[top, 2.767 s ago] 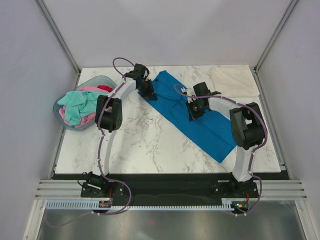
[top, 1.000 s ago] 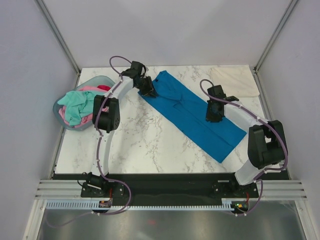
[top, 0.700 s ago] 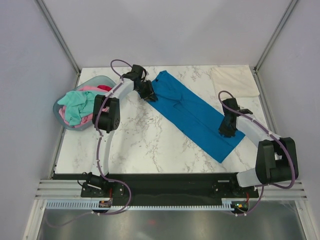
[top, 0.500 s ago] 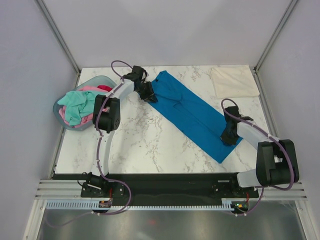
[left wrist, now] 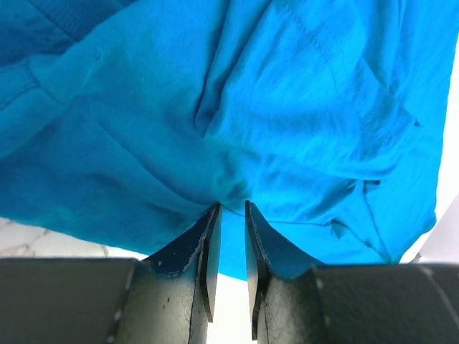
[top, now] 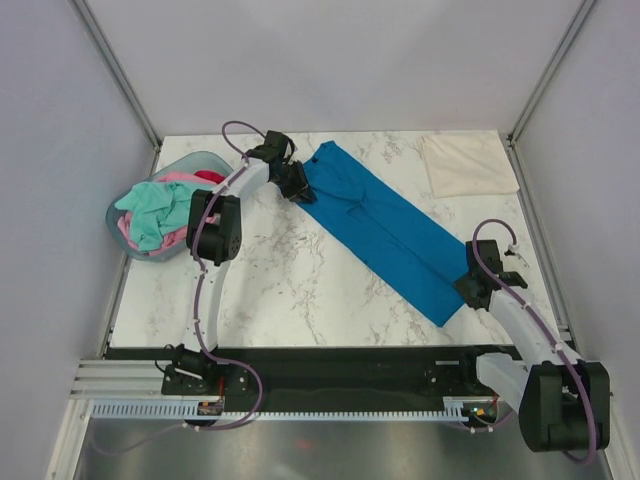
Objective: Fold and stack the t-shirts
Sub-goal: Fold the tshirt
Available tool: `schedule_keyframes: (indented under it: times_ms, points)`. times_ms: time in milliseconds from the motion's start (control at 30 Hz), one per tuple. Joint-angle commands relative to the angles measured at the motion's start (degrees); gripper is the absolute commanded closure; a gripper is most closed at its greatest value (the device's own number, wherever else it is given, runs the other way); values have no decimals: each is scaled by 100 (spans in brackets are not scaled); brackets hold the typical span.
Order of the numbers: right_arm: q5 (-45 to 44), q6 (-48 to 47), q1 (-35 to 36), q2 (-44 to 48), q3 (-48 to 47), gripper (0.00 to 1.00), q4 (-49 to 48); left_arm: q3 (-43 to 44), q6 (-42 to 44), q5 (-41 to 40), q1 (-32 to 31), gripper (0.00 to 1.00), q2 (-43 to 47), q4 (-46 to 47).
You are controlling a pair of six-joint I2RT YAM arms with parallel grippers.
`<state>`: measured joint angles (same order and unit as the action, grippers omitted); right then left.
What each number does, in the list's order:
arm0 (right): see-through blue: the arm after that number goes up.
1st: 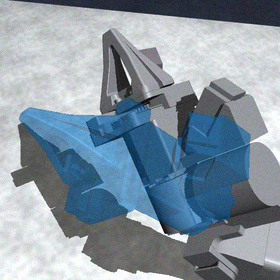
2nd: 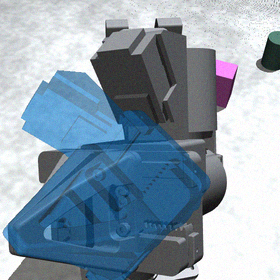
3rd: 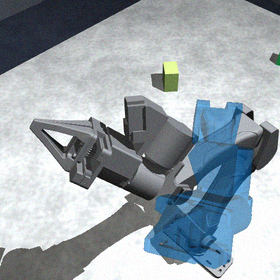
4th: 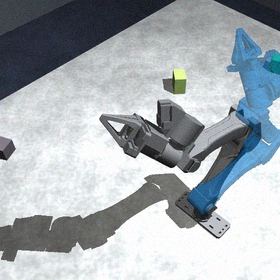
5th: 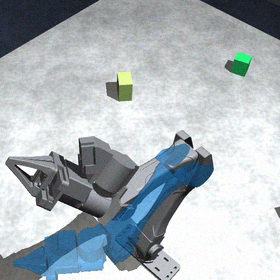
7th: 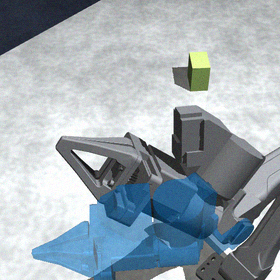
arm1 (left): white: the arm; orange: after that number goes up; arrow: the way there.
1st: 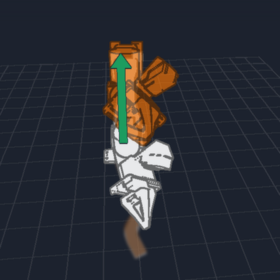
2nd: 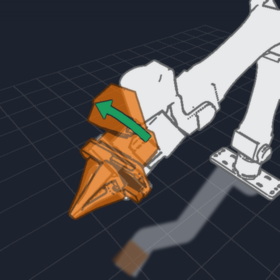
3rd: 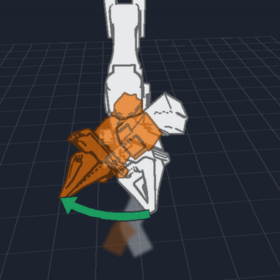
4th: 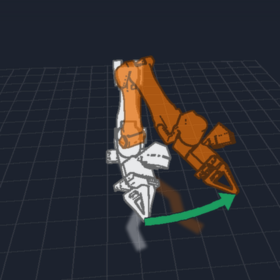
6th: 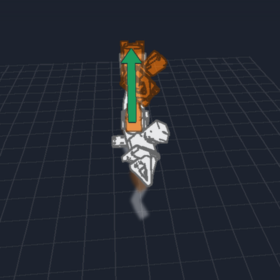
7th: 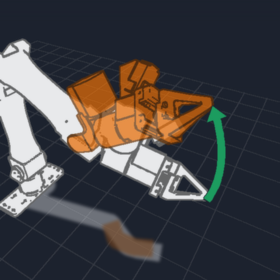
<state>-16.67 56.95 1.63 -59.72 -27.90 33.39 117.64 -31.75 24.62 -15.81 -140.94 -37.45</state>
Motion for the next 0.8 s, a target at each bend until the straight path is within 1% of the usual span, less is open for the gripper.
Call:
schedule_keyframes:
  times_ms: [0, 100, 200, 300, 433, 600, 667, 767]
  points:
    - [-345, 335, -22, 208, -171, 70, 148, 232, -200, -151, 43, 72, -398, 142]
    - [-495, 291, -22, -143, -356, 70, 308, 347, -262, -72, 43, 72, -504, 159]
    - [-452, 404, -22, -294, -190, 71, 257, 356, -306, -10, 43, 72, -557, 194]
    - [-495, 440, -14, -189, 39, 72, 195, 356, -315, -45, 43, 72, -574, 203]
    - [-715, 449, -22, 22, -31, 72, 405, 478, -279, -63, 61, 72, -601, 256]
    - [-566, 212, -22, 286, -803, 70, 704, 953, -384, 174, 201, 71, -741, 282]
    - [-382, 11, -22, 347, -1155, 69, 730, 980, -613, 508, 280, 70, -619, 247]
    - [-224, -279, -22, 356, -1638, 68, 731, 743, -473, 369, 272, 68, -93, 230]
